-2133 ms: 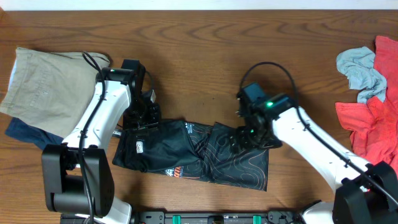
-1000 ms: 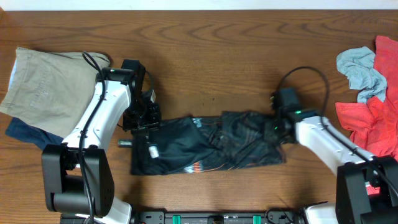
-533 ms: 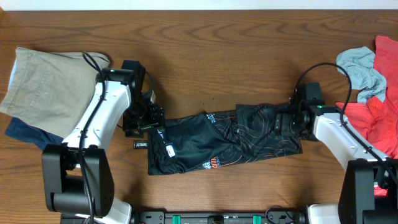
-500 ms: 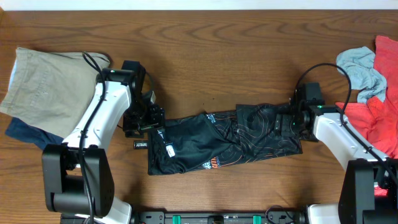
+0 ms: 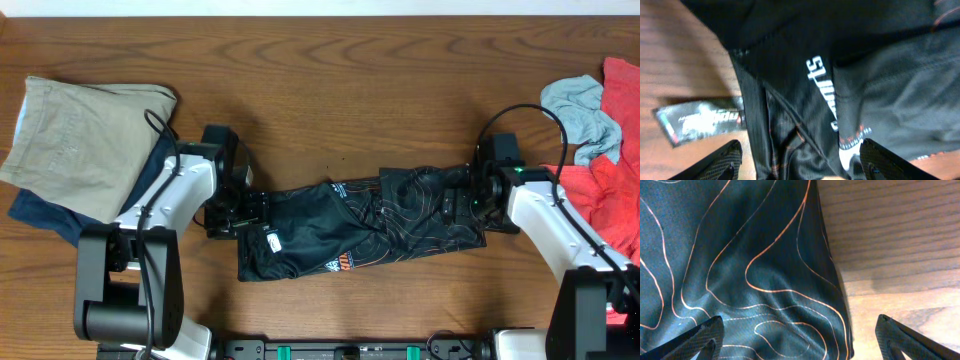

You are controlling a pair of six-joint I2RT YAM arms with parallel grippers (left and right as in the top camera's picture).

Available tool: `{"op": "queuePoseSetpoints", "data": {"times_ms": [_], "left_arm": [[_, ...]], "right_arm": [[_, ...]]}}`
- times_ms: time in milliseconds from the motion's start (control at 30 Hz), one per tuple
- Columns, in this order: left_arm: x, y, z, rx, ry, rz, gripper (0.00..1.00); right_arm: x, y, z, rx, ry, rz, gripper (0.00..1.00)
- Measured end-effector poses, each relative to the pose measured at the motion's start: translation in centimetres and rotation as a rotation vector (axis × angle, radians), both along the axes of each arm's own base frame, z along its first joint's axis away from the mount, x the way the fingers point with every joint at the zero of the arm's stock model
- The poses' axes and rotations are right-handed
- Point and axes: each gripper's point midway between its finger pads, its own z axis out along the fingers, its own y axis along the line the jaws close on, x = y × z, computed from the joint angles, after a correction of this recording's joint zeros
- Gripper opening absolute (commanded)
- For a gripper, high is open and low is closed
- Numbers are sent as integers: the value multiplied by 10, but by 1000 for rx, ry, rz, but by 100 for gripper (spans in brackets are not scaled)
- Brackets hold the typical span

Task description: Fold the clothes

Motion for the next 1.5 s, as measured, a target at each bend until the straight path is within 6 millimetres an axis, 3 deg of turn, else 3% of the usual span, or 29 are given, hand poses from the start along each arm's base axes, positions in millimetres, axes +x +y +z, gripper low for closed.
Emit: {"op": "queuePoseSetpoints", "data": {"times_ms": [233, 367, 533, 733, 867, 1067, 1200, 1500], "left_arm": [[-11, 1, -15, 4, 8, 28, 76], [-12, 1, -16, 7, 13, 41, 61], [-15, -2, -17, 1, 21, 36, 59], [-20, -18, -18, -9, 23, -6, 40], [-20, -29, -19, -16, 9, -28, 9], [-20, -31, -20, -27, 7, -19, 6], [-20, -16, -14, -13, 48, 45, 7], [17, 65, 34, 229, 25, 183, 6]], "right_arm": [[-4, 0, 1, 0, 13, 0, 95], [-4, 0, 2, 0, 13, 0, 95], [-5, 0, 2, 0, 16, 0, 95], [-5, 2, 2, 10, 17, 1, 95], [-6, 2, 2, 15, 20, 1, 95], [-6, 3, 2, 17, 20, 2, 95], [-6, 3, 2, 17, 23, 4, 96], [-10, 3, 5, 13, 37, 38, 99]]}}
